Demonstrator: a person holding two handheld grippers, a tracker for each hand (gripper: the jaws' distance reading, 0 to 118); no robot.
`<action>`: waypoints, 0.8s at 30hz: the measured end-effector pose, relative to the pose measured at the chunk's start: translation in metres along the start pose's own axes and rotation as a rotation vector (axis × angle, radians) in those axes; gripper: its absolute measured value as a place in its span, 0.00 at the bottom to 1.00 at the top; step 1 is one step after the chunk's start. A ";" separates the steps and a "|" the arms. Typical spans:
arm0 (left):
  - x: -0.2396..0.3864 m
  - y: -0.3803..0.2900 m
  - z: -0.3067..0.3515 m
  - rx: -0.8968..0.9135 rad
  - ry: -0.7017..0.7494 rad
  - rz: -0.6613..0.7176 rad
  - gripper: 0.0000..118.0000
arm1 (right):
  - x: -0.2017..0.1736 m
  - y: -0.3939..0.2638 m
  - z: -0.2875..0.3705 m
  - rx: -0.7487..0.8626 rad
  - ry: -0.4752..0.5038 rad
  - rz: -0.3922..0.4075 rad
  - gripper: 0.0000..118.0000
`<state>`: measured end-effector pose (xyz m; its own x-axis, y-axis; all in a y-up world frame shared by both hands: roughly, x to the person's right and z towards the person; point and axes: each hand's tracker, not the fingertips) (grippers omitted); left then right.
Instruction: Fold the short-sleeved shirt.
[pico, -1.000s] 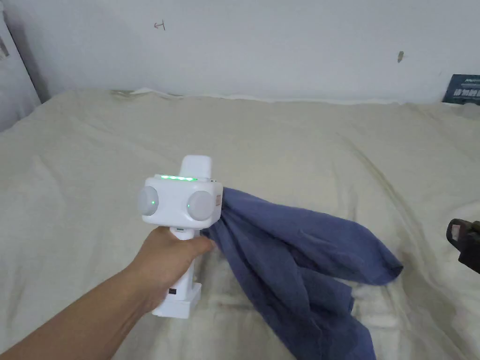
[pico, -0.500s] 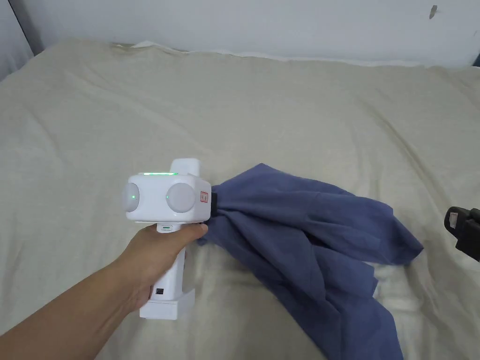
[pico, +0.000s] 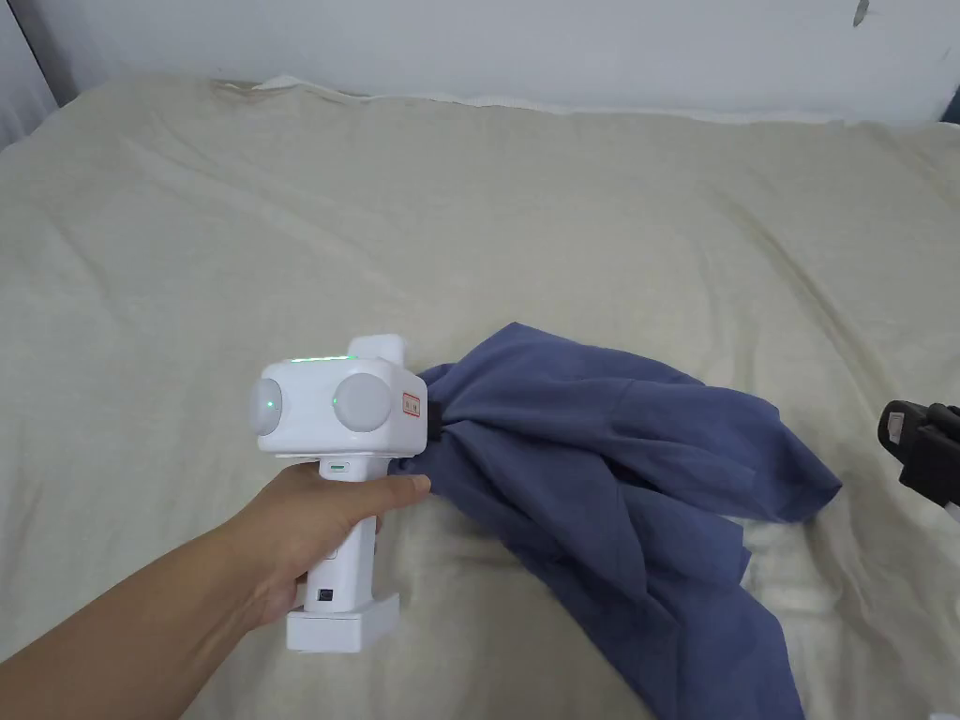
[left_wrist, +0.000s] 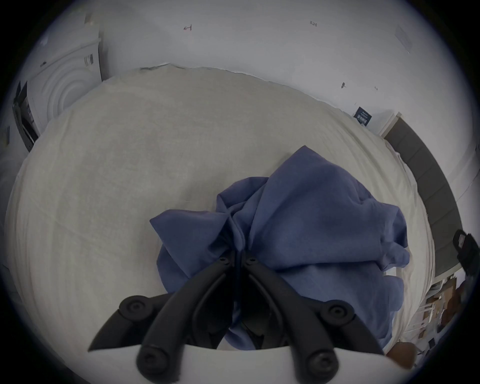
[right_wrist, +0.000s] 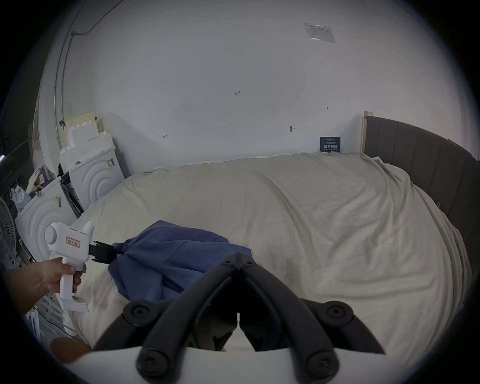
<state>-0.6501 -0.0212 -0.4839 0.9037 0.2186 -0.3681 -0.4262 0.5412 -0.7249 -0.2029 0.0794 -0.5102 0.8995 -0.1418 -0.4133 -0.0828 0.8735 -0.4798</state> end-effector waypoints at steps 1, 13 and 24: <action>-0.002 0.000 0.000 -0.001 -0.002 0.004 0.03 | 0.000 0.000 0.000 0.001 0.000 -0.001 0.00; -0.007 -0.011 0.050 0.142 -0.048 -0.041 0.03 | -0.003 0.001 0.025 0.010 0.020 0.032 0.00; 0.034 -0.075 0.164 0.334 0.071 -0.485 0.03 | -0.001 0.008 0.085 -0.041 0.154 0.192 0.00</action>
<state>-0.5811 0.0793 -0.3466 0.9823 -0.1662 -0.0866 0.0813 0.7943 -0.6021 -0.1681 0.1264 -0.4478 0.7899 -0.0466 -0.6115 -0.2667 0.8718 -0.4109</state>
